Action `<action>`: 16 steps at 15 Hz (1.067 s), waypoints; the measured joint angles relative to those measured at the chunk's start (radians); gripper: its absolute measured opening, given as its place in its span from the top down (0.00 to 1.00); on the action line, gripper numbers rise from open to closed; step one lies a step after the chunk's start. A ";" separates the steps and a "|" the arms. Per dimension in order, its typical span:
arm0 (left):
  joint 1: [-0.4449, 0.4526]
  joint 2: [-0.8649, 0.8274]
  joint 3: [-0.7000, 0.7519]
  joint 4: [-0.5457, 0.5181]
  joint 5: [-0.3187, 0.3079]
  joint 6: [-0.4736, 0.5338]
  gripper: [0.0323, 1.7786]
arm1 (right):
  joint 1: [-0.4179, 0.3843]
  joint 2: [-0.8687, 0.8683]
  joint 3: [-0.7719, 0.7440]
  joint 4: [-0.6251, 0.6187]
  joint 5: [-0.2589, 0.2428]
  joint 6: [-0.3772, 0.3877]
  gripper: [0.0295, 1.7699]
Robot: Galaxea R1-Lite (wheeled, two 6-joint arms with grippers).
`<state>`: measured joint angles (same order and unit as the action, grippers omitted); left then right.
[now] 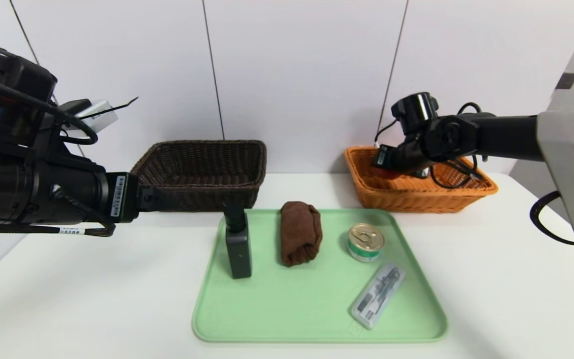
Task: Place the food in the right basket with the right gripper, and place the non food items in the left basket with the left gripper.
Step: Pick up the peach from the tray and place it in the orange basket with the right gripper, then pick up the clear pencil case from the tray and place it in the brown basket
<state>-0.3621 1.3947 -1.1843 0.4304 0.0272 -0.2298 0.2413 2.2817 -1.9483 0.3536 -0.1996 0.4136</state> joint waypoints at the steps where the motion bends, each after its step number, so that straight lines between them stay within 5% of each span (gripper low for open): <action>1: 0.000 0.004 0.000 -0.001 0.000 0.000 0.05 | -0.001 0.004 0.000 -0.001 -0.001 0.000 0.28; 10: 0.000 0.003 0.019 -0.004 0.013 -0.008 0.05 | 0.009 -0.099 0.001 0.022 0.001 -0.012 0.11; 16: -0.003 0.001 0.018 -0.056 0.014 -0.020 0.05 | 0.057 -0.353 0.001 0.316 0.004 -0.054 0.07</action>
<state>-0.3647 1.3955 -1.1662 0.3747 0.0413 -0.2496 0.2981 1.9291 -1.9474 0.6700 -0.1951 0.3594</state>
